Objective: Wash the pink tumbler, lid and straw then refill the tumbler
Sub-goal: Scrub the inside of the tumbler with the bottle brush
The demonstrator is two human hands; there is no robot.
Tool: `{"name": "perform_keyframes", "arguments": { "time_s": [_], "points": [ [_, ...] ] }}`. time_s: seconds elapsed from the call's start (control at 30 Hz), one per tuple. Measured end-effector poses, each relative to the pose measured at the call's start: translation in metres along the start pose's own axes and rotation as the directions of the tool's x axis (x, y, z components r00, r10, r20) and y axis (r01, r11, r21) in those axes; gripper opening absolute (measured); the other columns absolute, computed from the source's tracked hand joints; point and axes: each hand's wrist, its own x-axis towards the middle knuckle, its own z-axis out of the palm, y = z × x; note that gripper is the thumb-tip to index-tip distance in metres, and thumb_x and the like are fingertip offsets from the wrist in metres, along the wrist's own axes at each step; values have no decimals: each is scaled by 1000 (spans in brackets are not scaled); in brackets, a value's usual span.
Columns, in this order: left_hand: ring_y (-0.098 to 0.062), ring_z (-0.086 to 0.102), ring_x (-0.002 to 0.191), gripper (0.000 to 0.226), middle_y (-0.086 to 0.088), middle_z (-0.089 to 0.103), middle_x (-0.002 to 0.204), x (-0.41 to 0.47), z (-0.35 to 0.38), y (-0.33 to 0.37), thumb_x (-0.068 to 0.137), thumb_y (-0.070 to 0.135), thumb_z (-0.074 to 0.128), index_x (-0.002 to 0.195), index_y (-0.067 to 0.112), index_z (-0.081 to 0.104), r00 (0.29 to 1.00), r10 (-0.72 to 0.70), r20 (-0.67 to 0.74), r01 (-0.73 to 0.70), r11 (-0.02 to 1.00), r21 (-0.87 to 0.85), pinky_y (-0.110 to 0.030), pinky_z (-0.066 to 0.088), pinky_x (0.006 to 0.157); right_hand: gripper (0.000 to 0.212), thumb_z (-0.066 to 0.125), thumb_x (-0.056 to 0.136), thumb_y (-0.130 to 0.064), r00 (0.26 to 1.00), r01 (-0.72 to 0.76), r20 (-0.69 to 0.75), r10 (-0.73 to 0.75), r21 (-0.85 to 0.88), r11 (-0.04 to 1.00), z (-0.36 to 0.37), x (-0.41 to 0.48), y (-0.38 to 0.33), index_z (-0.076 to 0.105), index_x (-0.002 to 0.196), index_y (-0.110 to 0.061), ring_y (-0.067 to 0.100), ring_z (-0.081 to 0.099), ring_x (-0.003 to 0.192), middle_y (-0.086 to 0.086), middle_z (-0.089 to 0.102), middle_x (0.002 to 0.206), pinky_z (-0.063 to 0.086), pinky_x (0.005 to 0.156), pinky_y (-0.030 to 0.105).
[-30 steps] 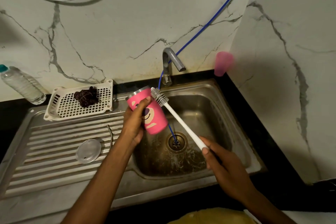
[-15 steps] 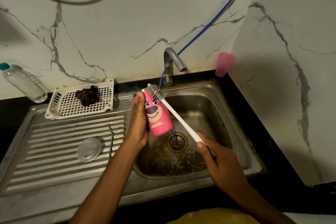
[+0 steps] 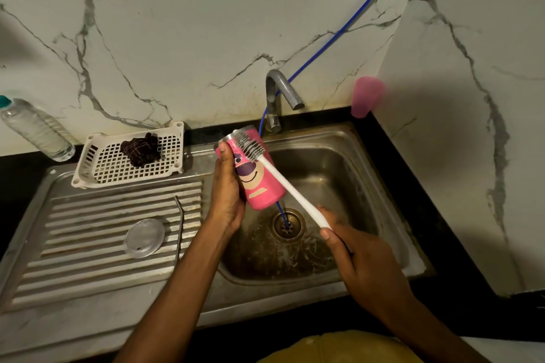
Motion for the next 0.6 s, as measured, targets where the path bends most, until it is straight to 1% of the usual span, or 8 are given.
{"name": "perform_keyframes", "arguments": {
  "time_s": [0.13, 0.27, 0.3, 0.37, 0.4, 0.47, 0.57, 0.6],
  "points": [
    [-32, 68, 113, 80, -16, 68, 128, 0, 0, -4, 81, 67, 52, 141, 13, 53, 1000, 3, -8, -3, 1000, 11, -46, 59, 87, 46, 35, 103, -51, 1000, -17, -18, 17, -16, 1000, 1, 3, -1, 47, 146, -41, 4, 53, 55, -21, 43, 58, 35, 51, 11],
    [-34, 65, 117, 83, -18, 65, 131, 2, 1, -5, 81, 68, 54, 142, 12, 51, 1000, 12, -20, -12, 1000, -8, -50, 57, 92, 45, 37, 102, -50, 1000, -26, -16, 26, 15, 1000, 3, 8, -4, 49, 144, -38, 4, 56, 58, -21, 52, 64, 34, 52, 8],
    [-34, 65, 118, 84, -19, 65, 132, 3, 1, -5, 81, 68, 56, 143, 11, 50, 999, 25, -27, -25, 1000, -11, -49, 57, 93, 46, 37, 102, -50, 1000, -15, -7, 15, 26, 1000, 5, 5, -6, 48, 145, -38, 6, 56, 58, -19, 52, 63, 36, 51, 10],
    [-36, 63, 121, 86, -20, 63, 134, 4, 5, -4, 80, 67, 58, 144, 10, 49, 999, 25, -37, -27, 999, -31, -51, 55, 97, 47, 36, 102, -52, 1000, -5, 30, 4, 34, 999, 7, 3, -10, 44, 147, -42, 9, 56, 58, -13, 52, 63, 44, 51, 22],
    [-36, 62, 122, 86, -21, 62, 135, 3, 8, -4, 79, 66, 57, 145, 10, 48, 999, 20, -45, -21, 999, -42, -51, 54, 98, 48, 35, 101, -54, 999, -5, 40, 4, 21, 1000, 8, 3, -10, 43, 147, -43, 10, 56, 58, -12, 52, 63, 45, 52, 24],
    [-33, 66, 115, 82, -19, 65, 131, 3, 14, -6, 80, 63, 54, 142, 10, 51, 998, 14, -54, -17, 998, -55, -53, 53, 100, 48, 33, 102, -55, 1000, -10, 4, 10, -50, 999, 8, 8, -9, 44, 147, -41, 4, 53, 55, -15, 46, 61, 39, 51, 19],
    [-23, 71, 96, 57, -12, 72, 115, 4, 22, -11, 94, 55, 50, 131, 13, 60, 999, 25, -39, -28, 996, -90, -53, 54, 98, 48, 31, 103, -54, 1000, -8, -19, 6, -102, 995, 2, 11, -12, 45, 147, -40, 0, 51, 53, -21, 39, 57, 29, 51, 8],
    [-23, 72, 95, 55, -12, 72, 114, 3, 23, -10, 96, 54, 50, 131, 12, 59, 999, 20, -41, -23, 996, -88, -52, 55, 95, 48, 31, 103, -53, 1000, -6, -30, 3, -107, 994, -1, 12, -11, 46, 147, -40, -1, 53, 55, -21, 38, 56, 29, 48, 8]
  ]
}}
